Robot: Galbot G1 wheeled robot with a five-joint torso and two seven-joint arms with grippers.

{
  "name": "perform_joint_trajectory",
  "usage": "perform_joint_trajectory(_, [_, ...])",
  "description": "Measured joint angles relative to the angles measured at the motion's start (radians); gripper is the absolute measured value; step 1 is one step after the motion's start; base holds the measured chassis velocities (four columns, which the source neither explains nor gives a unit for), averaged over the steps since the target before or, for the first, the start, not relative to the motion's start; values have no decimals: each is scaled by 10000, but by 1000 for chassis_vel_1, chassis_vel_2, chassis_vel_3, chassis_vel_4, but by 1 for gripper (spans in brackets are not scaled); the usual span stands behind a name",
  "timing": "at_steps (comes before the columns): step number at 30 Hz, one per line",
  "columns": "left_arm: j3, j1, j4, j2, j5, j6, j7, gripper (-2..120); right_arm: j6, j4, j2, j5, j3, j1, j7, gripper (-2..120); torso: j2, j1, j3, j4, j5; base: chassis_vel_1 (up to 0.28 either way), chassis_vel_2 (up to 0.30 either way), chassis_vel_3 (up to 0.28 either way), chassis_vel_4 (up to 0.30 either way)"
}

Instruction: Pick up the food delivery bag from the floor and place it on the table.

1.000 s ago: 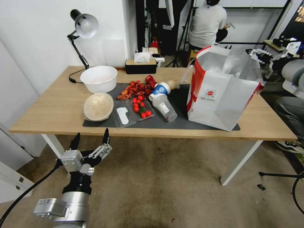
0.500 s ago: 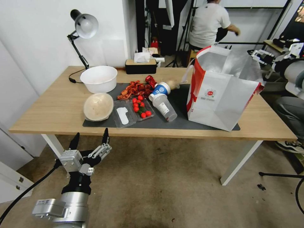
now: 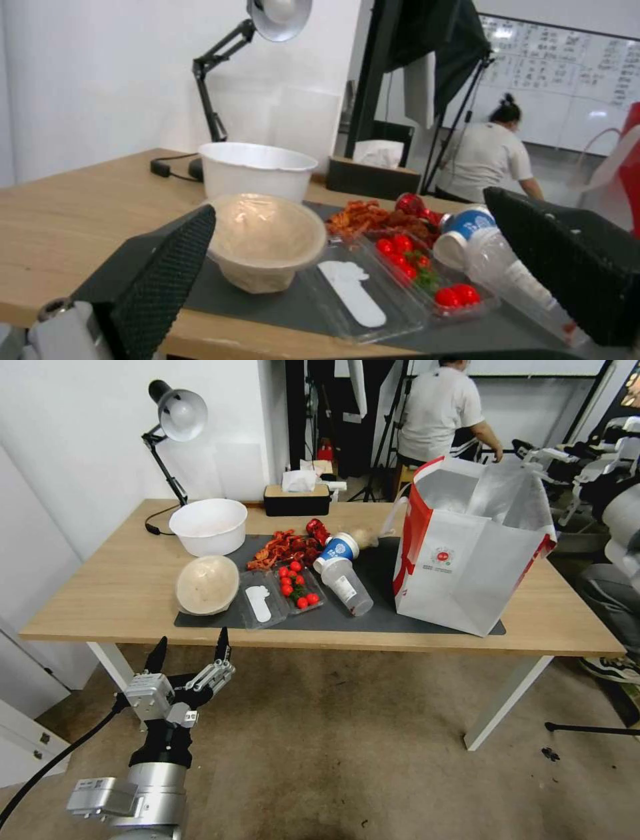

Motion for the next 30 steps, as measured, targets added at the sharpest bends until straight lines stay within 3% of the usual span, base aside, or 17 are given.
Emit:
perform_joint_trajectory(6, [-24, -58, -37, -22, 79, 12, -227, 100, 1064, 943, 259, -1899, 111, -1187, 205, 100, 0, 0, 0, 0, 1, 0, 0, 0, 0])
perform_joint_trajectory(10, [-27, -73, -38, -94, 202, -53, -174, 100, 2139, 2224, 853, -3839, 249, -2651, 1033, 100, 0, 0, 0, 1, 0, 0, 0, 0, 0])
perform_joint_trajectory(24, [66, 31, -17, -393, 558, -467, 342, 100, 2405, 3962, 2771, -6523, -86, -5046, 1994, 100, 0, 0, 0, 2, 0, 0, 0, 0, 0])
perform_joint_trajectory(28, [99, 48, 1, -442, 642, -557, 438, 100, 2587, 4066, 3610, -7528, -88, -6147, 2020, 100, 0, 0, 1, -2, 0, 0, 0, 0, 0])
perform_joint_trajectory(30, [114, 43, 32, -458, 708, -566, 497, 100, 2882, 4051, 4387, -8340, -148, -6820, 1993, 100, 0, -1, 0, -1, 0, 0, 0, 0, 0])
